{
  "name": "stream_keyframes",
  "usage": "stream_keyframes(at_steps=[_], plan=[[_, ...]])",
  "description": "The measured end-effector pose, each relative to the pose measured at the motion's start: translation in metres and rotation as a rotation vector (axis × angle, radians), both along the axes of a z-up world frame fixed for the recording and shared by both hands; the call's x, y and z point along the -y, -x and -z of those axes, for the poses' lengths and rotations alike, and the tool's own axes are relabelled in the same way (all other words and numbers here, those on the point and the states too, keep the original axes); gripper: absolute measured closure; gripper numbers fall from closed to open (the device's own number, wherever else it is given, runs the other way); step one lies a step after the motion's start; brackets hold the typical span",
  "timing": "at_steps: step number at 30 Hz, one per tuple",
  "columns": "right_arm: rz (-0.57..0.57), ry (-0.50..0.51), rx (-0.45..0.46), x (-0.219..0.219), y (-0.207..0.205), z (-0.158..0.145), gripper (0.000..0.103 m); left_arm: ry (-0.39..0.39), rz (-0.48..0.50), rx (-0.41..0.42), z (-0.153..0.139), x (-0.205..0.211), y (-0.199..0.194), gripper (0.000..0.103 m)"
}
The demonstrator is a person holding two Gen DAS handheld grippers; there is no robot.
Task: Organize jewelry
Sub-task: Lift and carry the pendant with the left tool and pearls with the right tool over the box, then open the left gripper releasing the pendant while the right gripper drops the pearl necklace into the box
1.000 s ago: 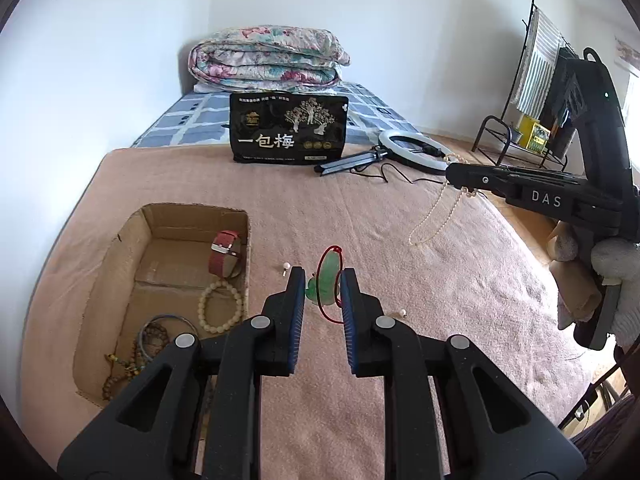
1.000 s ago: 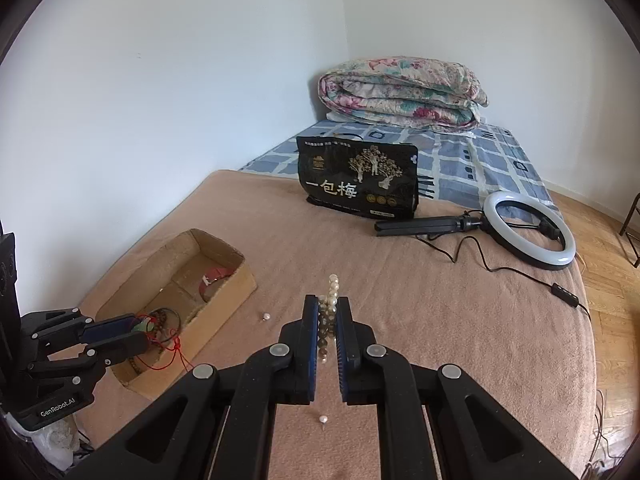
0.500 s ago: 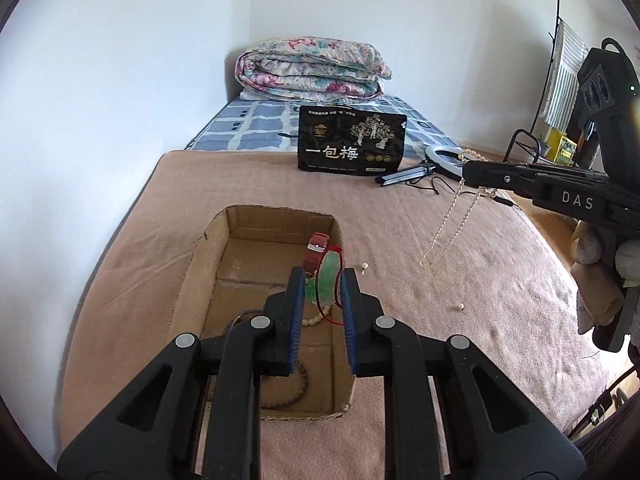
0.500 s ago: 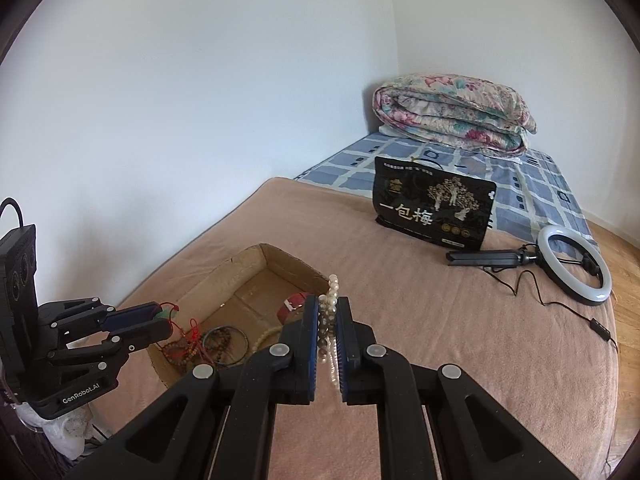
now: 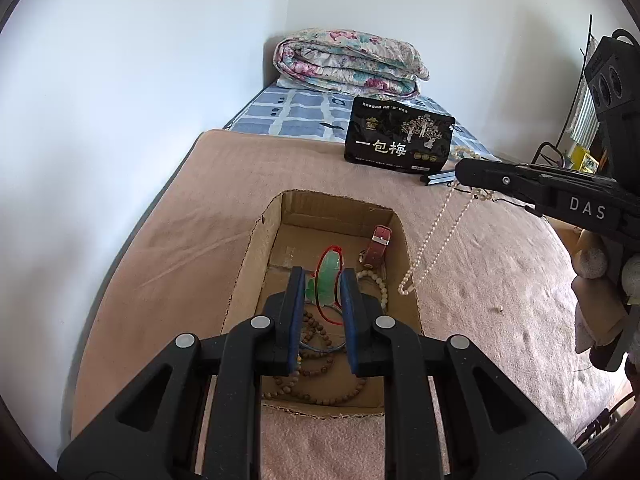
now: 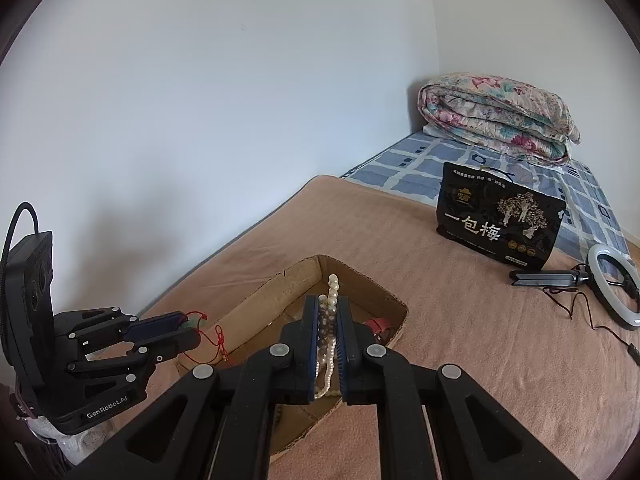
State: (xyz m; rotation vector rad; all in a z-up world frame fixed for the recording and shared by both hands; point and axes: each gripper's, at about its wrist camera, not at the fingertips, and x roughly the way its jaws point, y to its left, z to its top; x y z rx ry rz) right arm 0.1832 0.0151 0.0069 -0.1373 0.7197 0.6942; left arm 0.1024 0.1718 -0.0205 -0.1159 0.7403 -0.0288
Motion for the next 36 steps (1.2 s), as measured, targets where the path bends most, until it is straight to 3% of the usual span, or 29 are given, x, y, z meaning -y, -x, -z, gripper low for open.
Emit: stream_keyframes(at_steps=[10,22,36], plan=[[-0.018,0.052,-0.019,-0.029,-0.013,0.03,0.098,0.011,-0.017,-0.044,0.021,-0.003,-0.002,0.087],[0.002,0.089,-0.058,-0.034,-0.026,0.062,0.097,0.022,-0.028,-0.085,0.037,-0.005,-0.01,0.087],[-0.009,0.094,-0.086,-0.037,-0.031,0.073,0.097,0.022,-0.021,-0.098,0.042,-0.002,-0.016,0.087]])
